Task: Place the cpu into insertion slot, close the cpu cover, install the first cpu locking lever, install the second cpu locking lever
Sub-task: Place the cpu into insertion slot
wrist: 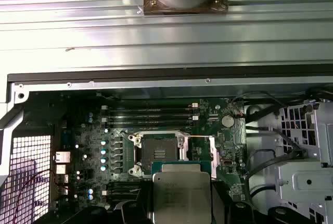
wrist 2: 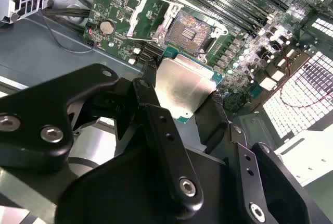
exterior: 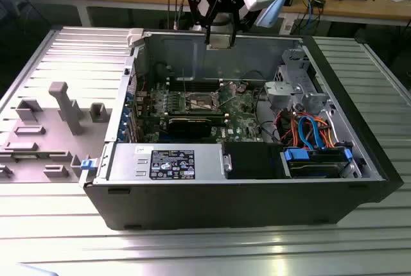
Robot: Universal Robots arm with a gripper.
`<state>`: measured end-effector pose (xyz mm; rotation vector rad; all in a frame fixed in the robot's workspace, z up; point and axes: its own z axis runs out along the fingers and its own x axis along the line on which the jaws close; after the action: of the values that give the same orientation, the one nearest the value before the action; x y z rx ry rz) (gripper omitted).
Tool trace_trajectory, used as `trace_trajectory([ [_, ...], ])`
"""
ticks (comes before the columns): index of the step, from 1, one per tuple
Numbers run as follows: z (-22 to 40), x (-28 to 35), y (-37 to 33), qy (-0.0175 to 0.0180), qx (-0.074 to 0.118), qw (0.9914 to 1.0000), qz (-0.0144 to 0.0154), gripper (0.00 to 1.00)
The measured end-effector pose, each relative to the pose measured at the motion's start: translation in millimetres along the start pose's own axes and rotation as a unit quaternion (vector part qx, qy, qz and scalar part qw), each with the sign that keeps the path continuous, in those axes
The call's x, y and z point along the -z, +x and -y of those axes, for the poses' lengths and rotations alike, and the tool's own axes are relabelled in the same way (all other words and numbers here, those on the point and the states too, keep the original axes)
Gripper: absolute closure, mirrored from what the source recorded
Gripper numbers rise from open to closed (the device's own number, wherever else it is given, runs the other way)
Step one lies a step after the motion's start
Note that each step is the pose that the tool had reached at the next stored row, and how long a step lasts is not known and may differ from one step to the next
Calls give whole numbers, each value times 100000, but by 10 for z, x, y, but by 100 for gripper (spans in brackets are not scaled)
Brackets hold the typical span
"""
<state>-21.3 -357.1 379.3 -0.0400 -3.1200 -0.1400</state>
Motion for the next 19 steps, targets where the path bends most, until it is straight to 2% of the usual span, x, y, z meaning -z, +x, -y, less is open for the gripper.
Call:
trace_trajectory([
  [7, 0, 0, 0, 1, -10, 100000, 1, 46],
  [13, 0, -2, 3, -39, -2003, 99980, 181, 46],
  [19, 0, -2, 3, -42, -2053, 99979, 186, 46],
])
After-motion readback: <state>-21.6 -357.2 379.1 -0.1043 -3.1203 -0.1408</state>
